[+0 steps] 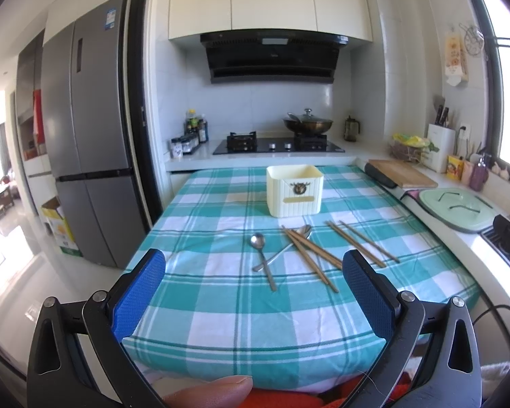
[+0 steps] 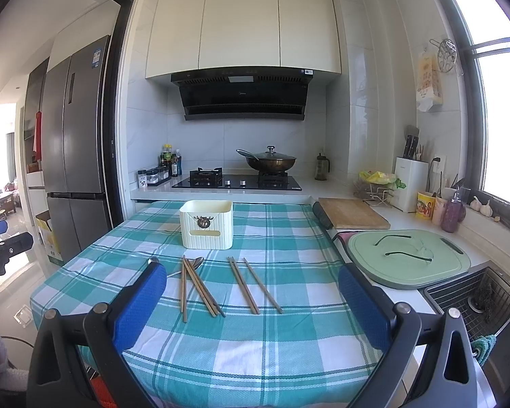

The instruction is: Organize utensils

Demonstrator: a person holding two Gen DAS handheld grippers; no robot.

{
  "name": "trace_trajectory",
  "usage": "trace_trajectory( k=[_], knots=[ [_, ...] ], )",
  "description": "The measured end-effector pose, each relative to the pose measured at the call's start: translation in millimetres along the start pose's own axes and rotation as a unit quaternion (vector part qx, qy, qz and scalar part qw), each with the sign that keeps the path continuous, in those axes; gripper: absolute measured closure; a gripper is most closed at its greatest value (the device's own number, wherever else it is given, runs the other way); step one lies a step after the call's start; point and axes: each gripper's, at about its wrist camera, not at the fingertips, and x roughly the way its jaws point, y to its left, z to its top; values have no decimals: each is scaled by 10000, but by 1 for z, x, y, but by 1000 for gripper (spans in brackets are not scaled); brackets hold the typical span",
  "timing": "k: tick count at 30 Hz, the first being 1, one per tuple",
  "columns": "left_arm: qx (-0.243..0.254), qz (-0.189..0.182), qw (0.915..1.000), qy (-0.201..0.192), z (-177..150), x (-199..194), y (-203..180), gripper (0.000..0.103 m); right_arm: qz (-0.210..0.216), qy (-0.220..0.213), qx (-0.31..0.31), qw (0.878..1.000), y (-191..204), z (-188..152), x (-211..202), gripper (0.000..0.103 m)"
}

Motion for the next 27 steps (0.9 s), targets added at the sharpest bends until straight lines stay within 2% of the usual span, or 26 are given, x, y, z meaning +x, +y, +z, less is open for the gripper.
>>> trace_trajectory(
  k=[27],
  knots=[
    [21, 2, 10000, 88, -1, 4, 1, 0, -40, 37, 54, 10000, -5, 0, 5, 0]
  ],
)
